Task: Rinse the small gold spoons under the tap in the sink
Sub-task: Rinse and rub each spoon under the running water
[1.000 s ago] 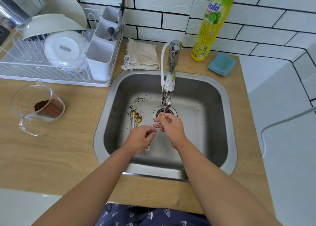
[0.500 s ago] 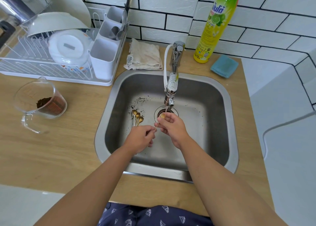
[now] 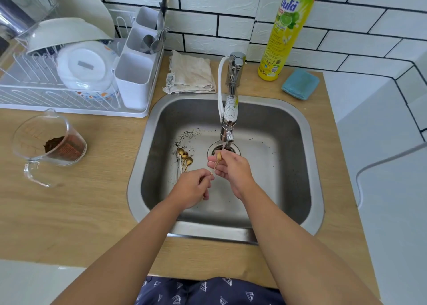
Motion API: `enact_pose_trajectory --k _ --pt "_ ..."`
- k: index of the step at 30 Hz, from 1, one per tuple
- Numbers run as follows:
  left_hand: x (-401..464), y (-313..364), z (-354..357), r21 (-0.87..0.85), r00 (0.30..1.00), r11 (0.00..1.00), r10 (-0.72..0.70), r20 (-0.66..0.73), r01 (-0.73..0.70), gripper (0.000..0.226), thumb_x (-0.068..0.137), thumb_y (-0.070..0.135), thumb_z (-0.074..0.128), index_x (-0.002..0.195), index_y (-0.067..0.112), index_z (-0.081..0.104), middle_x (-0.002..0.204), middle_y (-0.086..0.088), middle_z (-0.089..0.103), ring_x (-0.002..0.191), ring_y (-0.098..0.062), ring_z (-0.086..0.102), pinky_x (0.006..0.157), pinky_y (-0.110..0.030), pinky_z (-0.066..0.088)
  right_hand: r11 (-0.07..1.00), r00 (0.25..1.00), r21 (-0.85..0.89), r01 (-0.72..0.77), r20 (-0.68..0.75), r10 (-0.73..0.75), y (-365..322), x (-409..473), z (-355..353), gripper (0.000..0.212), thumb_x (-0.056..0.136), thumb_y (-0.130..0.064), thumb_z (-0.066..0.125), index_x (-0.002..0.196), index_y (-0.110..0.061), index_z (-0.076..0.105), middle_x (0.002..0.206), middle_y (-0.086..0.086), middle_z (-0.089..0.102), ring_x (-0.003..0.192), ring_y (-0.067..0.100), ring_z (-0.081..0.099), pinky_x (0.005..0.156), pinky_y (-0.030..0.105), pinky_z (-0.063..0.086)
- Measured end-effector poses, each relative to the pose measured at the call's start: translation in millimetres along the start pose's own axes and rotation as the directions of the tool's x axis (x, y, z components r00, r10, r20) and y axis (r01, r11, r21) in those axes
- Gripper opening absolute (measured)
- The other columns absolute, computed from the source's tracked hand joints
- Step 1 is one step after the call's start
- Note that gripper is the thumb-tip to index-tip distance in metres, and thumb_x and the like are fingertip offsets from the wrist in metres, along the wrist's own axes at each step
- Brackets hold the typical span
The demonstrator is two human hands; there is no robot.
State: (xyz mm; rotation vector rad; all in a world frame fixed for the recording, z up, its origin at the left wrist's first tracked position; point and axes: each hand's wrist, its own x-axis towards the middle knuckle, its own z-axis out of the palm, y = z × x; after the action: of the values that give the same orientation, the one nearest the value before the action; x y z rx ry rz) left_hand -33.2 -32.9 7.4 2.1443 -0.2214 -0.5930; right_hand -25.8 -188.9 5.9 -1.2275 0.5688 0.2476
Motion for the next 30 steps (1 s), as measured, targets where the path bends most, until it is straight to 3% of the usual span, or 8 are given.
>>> enact_pose_trajectory --k 3,7,9,12,16,20,25,30 --pt "0 2 -2 -0.101 0.997 0.992 -0.071 0.02 0.073 0.024 0.102 0.016 0.042 0.094 0.019 0.064 0.069 -0.001 0.066 0.06 -0.014 0.071 0.052 -0.014 0.048 0.998 0.992 0.051 0.035 0.117 -0.041 0 0 -5 0.019 0.104 -0.015 0.06 0.121 -0.02 0.065 0.112 0.0 0.08 0.099 0.019 0.077 0.075 0.023 0.058" --pt "4 13 -16 -0.159 0.978 0.975 -0.131 0.16 0.157 0.024 0.101 0.015 0.039 0.099 0.016 0.063 0.075 -0.002 0.058 0.062 -0.016 0.064 0.063 -0.032 0.056 0.991 0.99 -0.05 0.125 0.069 -0.122 -4 3 -10 0.008 0.094 -0.012 0.074 0.1 -0.012 0.069 0.089 0.002 0.08 0.089 0.022 0.079 0.071 0.026 0.058" --pt "7 18 -22 -0.098 0.976 0.983 -0.14 0.167 0.157 0.024 0.102 0.019 0.037 0.101 0.016 0.061 0.074 -0.002 0.053 0.059 -0.015 0.056 0.056 -0.031 0.05 0.986 0.988 -0.071 0.151 0.035 -0.149 -6 5 -9 0.006 0.098 -0.015 0.069 0.095 -0.01 0.07 0.085 0.003 0.079 0.084 0.018 0.079 0.068 0.024 0.057" --pt "7 24 -23 -0.063 0.99 0.99 -0.122 0.069 0.127 0.022 0.104 0.022 0.035 0.097 0.018 0.056 0.071 0.002 0.046 0.058 -0.015 0.04 0.05 -0.028 0.034 0.987 0.987 -0.058 0.153 0.063 -0.149 -7 7 -1 0.015 0.103 -0.015 0.061 0.11 -0.007 0.071 0.094 0.005 0.079 0.082 0.012 0.077 0.071 0.023 0.057" --pt "4 25 -17 -0.236 0.981 0.953 -0.172 0.093 0.189 0.024 0.104 0.03 0.036 0.098 0.017 0.056 0.069 0.002 0.044 0.053 -0.011 0.034 0.044 -0.023 0.028 0.981 0.986 -0.102 0.166 0.046 -0.162 -4 5 1 0.012 0.096 -0.014 0.071 0.108 -0.013 0.07 0.085 0.0 0.078 0.077 0.012 0.074 0.071 0.025 0.055" --pt "1 25 -11 -0.351 0.961 0.897 -0.224 0.161 0.268 0.024 0.104 0.029 0.036 0.099 0.015 0.055 0.065 0.003 0.039 0.045 -0.007 0.028 0.041 -0.021 0.022 0.993 0.993 -0.045 0.114 0.047 -0.112 -1 2 2 0.009 0.103 -0.019 0.062 0.105 -0.017 0.07 0.093 -0.002 0.081 0.084 0.012 0.078 0.073 0.025 0.058" --pt "-1 22 -10 -0.334 0.959 0.903 -0.223 0.176 0.271 0.025 0.104 0.031 0.037 0.1 0.016 0.056 0.066 0.005 0.042 0.048 -0.007 0.029 0.041 -0.021 0.025 0.973 0.99 -0.179 0.143 0.012 -0.143 1 -1 0 0.013 0.103 -0.02 0.059 0.108 -0.016 0.07 0.094 0.0 0.081 0.082 0.01 0.077 0.074 0.026 0.057" --pt "-4 16 -10 -0.277 0.969 0.93 -0.215 0.121 0.241 0.024 0.103 0.029 0.036 0.094 0.019 0.056 0.064 0.003 0.048 0.044 -0.005 0.038 0.044 -0.025 0.038 0.924 0.985 -0.348 0.159 0.114 -0.127 -1 -1 2 0.024 0.105 -0.021 0.054 0.126 -0.018 0.065 0.105 -0.01 0.079 0.104 0.006 0.072 0.096 0.028 0.053"
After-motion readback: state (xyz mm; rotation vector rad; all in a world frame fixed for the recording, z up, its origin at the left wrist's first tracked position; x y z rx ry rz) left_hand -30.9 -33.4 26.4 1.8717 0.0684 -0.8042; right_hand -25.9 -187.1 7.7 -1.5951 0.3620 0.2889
